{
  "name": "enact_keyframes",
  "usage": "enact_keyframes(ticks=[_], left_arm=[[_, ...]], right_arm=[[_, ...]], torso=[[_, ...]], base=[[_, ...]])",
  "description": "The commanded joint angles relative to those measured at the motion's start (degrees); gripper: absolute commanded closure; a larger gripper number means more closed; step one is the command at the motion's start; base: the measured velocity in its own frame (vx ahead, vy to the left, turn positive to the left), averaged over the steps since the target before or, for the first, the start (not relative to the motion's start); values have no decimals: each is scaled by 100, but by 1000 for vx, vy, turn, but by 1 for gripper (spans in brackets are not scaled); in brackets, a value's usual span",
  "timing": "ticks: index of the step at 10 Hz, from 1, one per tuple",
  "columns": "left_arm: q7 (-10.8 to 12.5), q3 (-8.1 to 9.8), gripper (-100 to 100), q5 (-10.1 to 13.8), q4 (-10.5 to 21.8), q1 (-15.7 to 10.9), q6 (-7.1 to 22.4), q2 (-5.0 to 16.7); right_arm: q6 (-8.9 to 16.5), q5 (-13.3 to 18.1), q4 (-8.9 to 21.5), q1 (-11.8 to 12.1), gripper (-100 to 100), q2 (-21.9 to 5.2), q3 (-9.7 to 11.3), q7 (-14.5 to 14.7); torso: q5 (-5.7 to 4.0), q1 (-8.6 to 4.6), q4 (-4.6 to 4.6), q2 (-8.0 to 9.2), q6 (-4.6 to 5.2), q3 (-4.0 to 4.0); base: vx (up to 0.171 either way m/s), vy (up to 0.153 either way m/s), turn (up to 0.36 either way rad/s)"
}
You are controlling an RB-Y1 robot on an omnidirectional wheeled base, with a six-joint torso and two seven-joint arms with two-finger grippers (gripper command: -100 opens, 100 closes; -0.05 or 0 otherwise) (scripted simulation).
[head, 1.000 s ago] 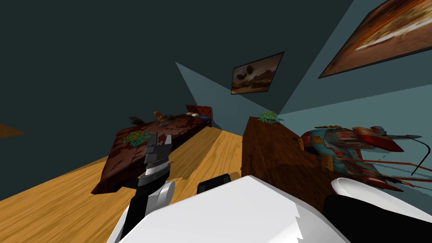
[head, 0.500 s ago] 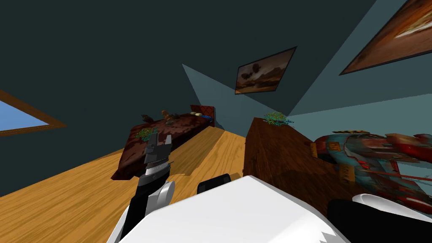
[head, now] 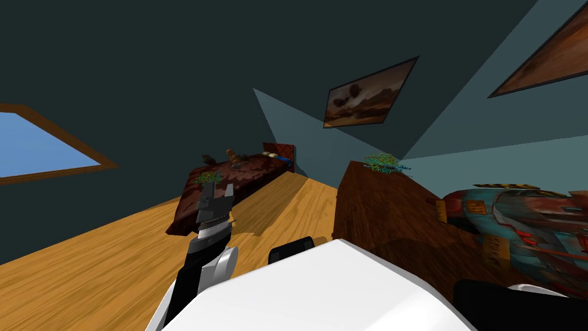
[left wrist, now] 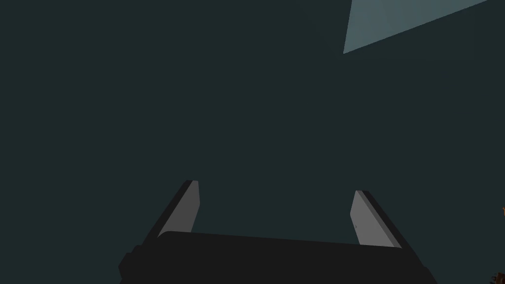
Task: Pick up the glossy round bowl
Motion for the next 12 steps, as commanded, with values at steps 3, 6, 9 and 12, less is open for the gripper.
enact_keyframes(ticks=[3, 6, 9, 12], left_arm=[[0, 0, 0, 0, 0, 0, 0, 0], [0, 0, 0, 0, 0, 0, 0, 0], [0, 0, 0, 0, 0, 0, 0, 0], [0, -1, 0, 0, 0, -1, 0, 0]], right_arm=[[11, -203, -55, 102, 100, -3, -34, 68], [9, -189, -54, 102, 100, -12, -30, 85], [-9, 101, 90, -184, 100, -144, -105, -195], [-51, 568, 248, -639, 100, -290, -179, -581]], torso=[[0, 5, -1, -4, -3, -2], [2, 3, 3, -1, 6, 1], [6, 7, 5, 2, 9, 4], [-13, 5, 16, 2, 2, 9]], base=[[0, 0, -11], [0, 1, 4], [4, 4, -117], [13, 23, -159]])
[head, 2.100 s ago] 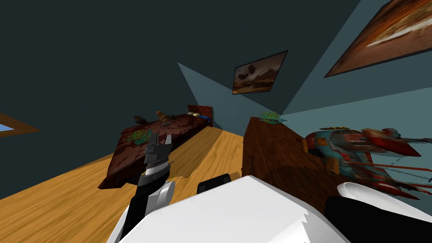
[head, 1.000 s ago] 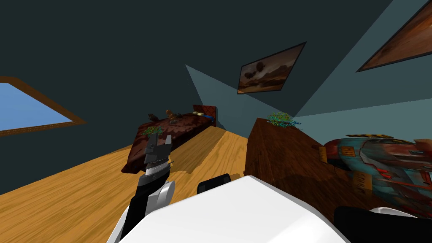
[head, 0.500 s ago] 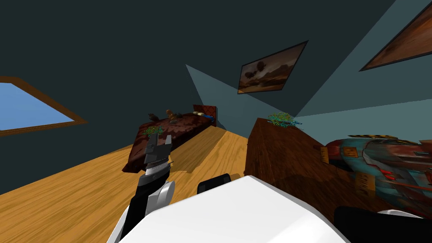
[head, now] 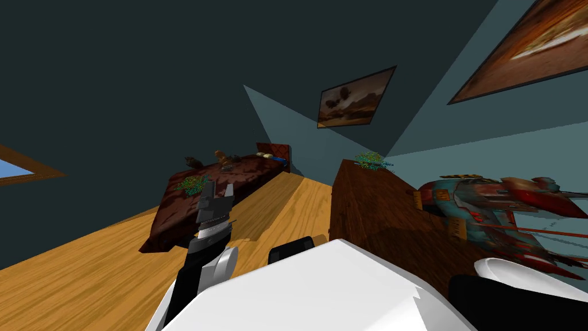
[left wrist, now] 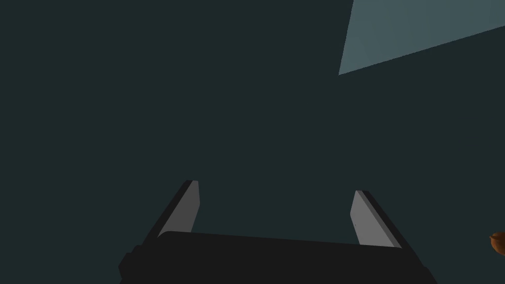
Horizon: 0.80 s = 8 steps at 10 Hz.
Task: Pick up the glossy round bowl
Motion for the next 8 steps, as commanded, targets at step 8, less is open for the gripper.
enact_keyframes(ticks=[8], left_arm=[[0, 0, 0, 0, 0, 0, 0, 0]], right_arm=[[-71, 1648, 413, -1386, 100, -358, -141, -1226]], torso=[[-39, -28, 12, -17, -23, -3]], base=[[9, 16, -154]])
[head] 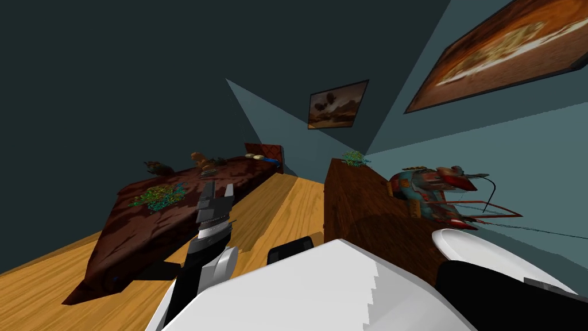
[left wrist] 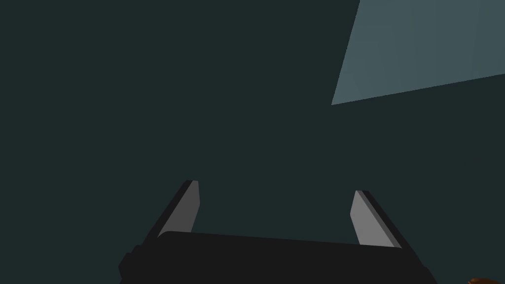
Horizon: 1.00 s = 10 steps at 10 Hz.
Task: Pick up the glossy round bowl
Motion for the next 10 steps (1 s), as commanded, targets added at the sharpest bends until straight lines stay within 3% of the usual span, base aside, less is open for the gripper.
enact_keyframes(ticks=[1, 2, 3, 6, 7, 8, 10], left_arm=[[0, 0, 0, 0, 0, 0, 0, 0], [0, 0, 0, 0, 0, -1, 0, 0], [0, 0, 0, 0, 0, -1, 0, 0], [0, 0, 0, 0, 0, -1, 0, 0], [0, 0, 0, 0, 0, -1, 0, 0], [0, 1, 0, 0, 0, 1, 0, 0], [0, 0, 0, 0, 0, -1, 0, 0]], right_arm=[[-56, 286, 4, -39, 100, -38, -51, -124], [-56, 346, 4, -39, 100, -38, -51, -124], [-97, 577, 162, -331, 100, -185, -125, -401], [-97, 994, 162, -508, 100, -185, -125, -553], [-139, 1160, 319, -726, 100, -331, -199, -803], [-139, 1223, 319, -686, 100, -331, -199, -897], [-139, 1623, 319, -977, 100, -331, -199, -983]], torso=[[0, 0, 0, 0, 0, 0], [-5, -4, 0, -3, -6, -2], [-4, -8, -1, -5, -6, -3], [-2, -1, -1, -6, -15, -4], [-2, -7, -3, -8, -12, -5], [4, -1, -4, -8, 1, -6], [0, 0, -4, -5, -16, -5]], base=[[6, 16, 1], [4, 8, 51], [12, 11, -338], [5, 18, -53], [14, 10, -284], [13, 24, -215], [-2, 11, -9]])
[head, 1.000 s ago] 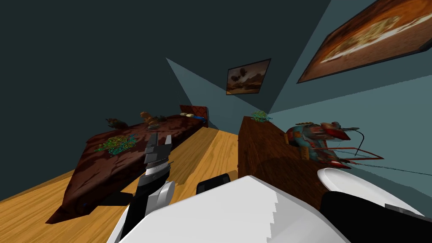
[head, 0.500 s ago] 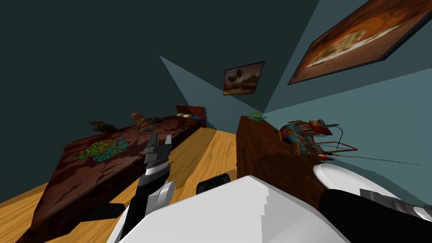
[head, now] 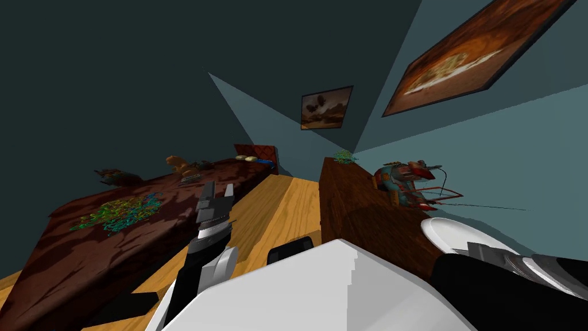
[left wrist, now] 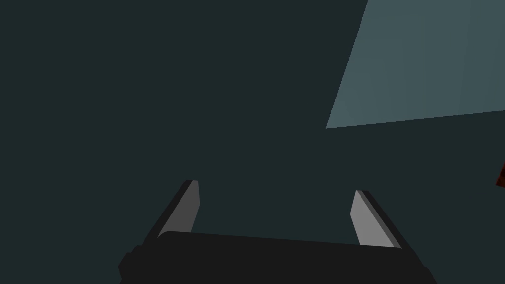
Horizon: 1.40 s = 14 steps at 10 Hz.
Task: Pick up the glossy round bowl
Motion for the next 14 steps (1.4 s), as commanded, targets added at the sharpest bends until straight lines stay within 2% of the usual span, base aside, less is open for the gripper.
enact_keyframes(ticks=[1, 2, 4, 5, 6, 7, 8, 9, 10, 11, 13, 14], left_arm=[[0, 0, 0, 0, 0, 0, 0, 0], [0, 1, 0, 0, 0, 2, 0, 0], [0, 0, 0, 0, 0, 0, 0, 0], [0, 0, 0, 0, 0, 0, 0, 0], [0, 1, 0, 0, 0, 2, 0, 0], [0, 0, 0, 0, 0, 1, 0, 0], [0, 0, 0, 0, 0, 0, 0, 0], [0, 0, 0, 0, 0, 0, 0, 0], [0, 0, 0, 0, 0, 0, 0, 0], [0, 1, 0, 0, 0, 2, 0, 0], [0, 0, 0, 0, 0, -1, 0, 0], [0, 0, 0, 0, 0, 0, 0, 0]], right_arm=[[-53, 286, 155, -286, 100, -155, -96, -286], [-53, 475, 155, -495, 100, -155, -96, -424], [-53, 790, 155, -515, 100, -155, -96, -424], [-94, 969, 313, -821, 100, -301, -170, -723], [-94, 1029, 313, -761, 100, -301, -170, -814], [-94, 1185, 313, -914, 100, -301, -170, -854], [-94, 1387, 313, -984, 100, -301, -170, -854], [-94, 1461, 313, -984, 100, -301, -170, -854], [-135, 1679, 470, -1262, 100, -448, -244, -1148], [-135, 1873, 470, -1452, 100, -448, -244, -1283], [-135, 2116, 470, -1452, 100, -448, -244, -1283], [-177, 2298, 628, -1704, 100, -594, -318, -1568]], torso=[[0, 0, 0, 0, 0, 0], [10, 6, -1, 2, 21, 1], [6, 8, -2, -4, -10, -3], [6, 5, -4, -5, -9, -5], [15, 14, -4, -2, 9, -3], [11, 18, -4, 3, 4, 0], [11, 15, -4, -1, -12, -3], [11, 11, -6, -6, -15, -6], [11, 9, -7, -7, -14, -7], [20, 16, -7, -4, 3, -5], [20, 25, -7, -7, -25, -7], [19, 20, -9, -9, -24, -9]], base=[[12, 18, -342], [14, 23, -247], [0, 11, 59], [9, 15, -311], [8, 28, -234], [-1, 18, -13], [-3, 2, 35], [1, -4, 19], [14, 13, -359], [8, 29, -234], [-3, 12, 48], [5, 13, -378]])
